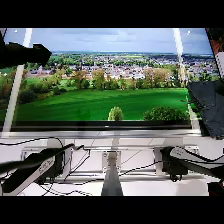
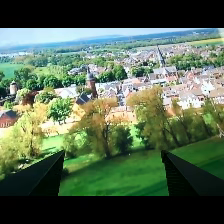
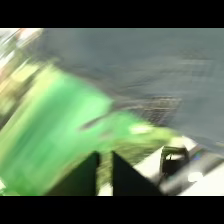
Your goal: Fold the clothes and pants, and hang the long-sleeved shirts on hangers.
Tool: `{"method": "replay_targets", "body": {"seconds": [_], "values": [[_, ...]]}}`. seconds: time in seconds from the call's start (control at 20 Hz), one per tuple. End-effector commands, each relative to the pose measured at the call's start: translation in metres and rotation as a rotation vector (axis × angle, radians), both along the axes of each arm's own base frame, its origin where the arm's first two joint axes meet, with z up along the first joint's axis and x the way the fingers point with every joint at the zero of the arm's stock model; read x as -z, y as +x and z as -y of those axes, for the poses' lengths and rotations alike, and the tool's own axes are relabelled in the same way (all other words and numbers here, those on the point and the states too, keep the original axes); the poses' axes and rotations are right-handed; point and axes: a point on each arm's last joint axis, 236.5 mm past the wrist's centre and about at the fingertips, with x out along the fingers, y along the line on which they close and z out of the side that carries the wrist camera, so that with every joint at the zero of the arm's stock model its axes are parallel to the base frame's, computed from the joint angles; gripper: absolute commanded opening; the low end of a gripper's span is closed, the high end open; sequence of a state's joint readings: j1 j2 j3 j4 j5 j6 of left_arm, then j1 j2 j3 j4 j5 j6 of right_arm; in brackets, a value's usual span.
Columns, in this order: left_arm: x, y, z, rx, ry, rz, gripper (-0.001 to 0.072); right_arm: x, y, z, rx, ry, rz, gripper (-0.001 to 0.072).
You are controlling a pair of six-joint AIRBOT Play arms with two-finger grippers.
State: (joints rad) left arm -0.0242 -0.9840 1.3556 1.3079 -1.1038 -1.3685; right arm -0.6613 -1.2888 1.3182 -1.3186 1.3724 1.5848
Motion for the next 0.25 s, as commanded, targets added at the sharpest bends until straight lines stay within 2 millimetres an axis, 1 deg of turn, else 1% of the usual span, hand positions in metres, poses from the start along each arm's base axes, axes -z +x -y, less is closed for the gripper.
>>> {"method": "replay_targets", "body": {"seconds": [0.0,0.1,0.2], "values": [[-0.001,0.000,-0.001,-0.001,0.001,0.002,0.0692,0.001,0.040,-0.120,-0.454,-0.061,-0.008,0.0043],[-0.001,0.000,-0.001,-0.001,0.001,0.002,0.0691,0.004,0.046,-0.158,-0.613,-0.182,-0.040,0.0042],[-0.001,0.000,-0.001,-0.001,0.001,0.002,0.0692,0.004,0.047,-0.180,-0.691,-0.282,-0.068,0.0042]]}}
